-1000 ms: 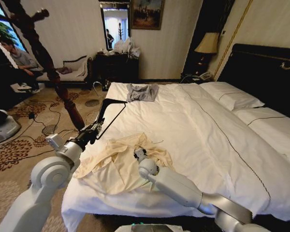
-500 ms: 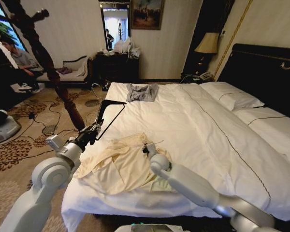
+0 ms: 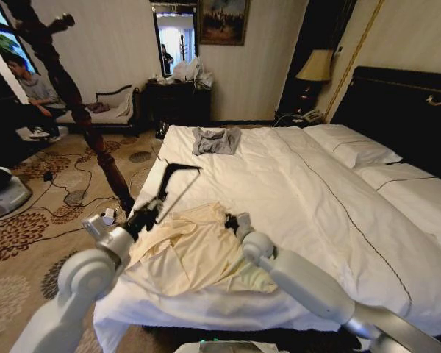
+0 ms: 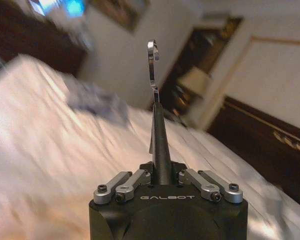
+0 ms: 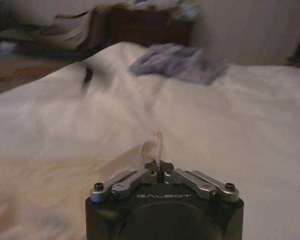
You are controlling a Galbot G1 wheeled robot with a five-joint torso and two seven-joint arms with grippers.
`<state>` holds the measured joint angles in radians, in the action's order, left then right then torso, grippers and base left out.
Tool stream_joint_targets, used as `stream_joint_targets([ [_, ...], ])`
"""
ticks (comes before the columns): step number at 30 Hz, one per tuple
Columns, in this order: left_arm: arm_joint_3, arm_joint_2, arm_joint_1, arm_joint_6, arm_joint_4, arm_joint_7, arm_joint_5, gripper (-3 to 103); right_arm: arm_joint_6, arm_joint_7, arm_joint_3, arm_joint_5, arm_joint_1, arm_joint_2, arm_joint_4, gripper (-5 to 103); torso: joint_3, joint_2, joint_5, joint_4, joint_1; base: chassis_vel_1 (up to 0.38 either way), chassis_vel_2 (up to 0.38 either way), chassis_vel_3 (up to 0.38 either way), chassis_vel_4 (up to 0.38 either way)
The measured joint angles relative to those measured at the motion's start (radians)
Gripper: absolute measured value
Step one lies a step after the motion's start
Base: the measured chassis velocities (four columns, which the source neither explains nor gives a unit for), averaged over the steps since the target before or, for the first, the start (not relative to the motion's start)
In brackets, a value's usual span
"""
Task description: Pick up the clothes from the bed and hang them on the clothes hanger.
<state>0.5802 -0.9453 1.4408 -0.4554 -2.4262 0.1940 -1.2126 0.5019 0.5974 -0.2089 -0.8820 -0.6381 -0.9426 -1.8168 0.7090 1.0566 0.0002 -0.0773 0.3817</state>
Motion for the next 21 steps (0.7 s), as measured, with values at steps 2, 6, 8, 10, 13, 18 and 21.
stream_joint_targets([
  [2,-0.008,0.014,0.038,-0.015,-0.02,-0.013,-0.002,18,-0.002,0.0,0.059,-0.026,0.006,0.015,0.012,1,0.0,0.0,0.0002,-0.0004,0.0,0.0,0.0,0.0,0.0],
  [6,-0.043,0.019,0.05,-0.026,-0.026,-0.015,-0.002,18,-0.026,-0.023,0.132,-0.046,0.012,0.03,0.023,1,0.0,0.0,0.0001,-0.0006,0.0,0.0,0.0,0.0,0.0],
  [8,-0.078,0.011,0.057,-0.041,-0.027,-0.019,-0.006,18,-0.056,-0.057,0.164,-0.047,0.016,0.033,0.023,1,0.0,0.0,-0.0001,-0.0006,0.0,0.0,0.0,0.0,0.0],
  [10,-0.096,0.007,0.061,-0.046,-0.026,-0.027,0.003,18,-0.07,-0.073,0.173,-0.047,0.018,0.033,0.023,1,0.0,0.0,-0.0001,-0.0006,0.0,0.0,0.0,0.0,0.0],
  [13,-0.152,-0.01,0.065,-0.048,-0.003,-0.066,0.063,18,-0.12,-0.112,0.185,-0.049,0.03,0.033,0.02,1,0.0,0.0,-0.0002,-0.0003,0.0,0.0,0.0,0.0,0.0],
  [18,-0.202,-0.038,0.016,-0.034,0.044,-0.095,0.064,18,-0.222,-0.196,0.192,-0.068,0.033,0.04,-0.03,1,0.0,0.0,-0.0001,-0.0004,0.0,0.0,0.0,0.0,0.0],
  [21,-0.221,-0.045,-0.019,-0.035,0.059,-0.115,0.041,18,-0.244,-0.214,0.193,-0.095,0.03,0.046,-0.073,1,0.0,0.0,-0.0002,-0.0006,0.0,0.0,0.0,0.0,0.0],
])
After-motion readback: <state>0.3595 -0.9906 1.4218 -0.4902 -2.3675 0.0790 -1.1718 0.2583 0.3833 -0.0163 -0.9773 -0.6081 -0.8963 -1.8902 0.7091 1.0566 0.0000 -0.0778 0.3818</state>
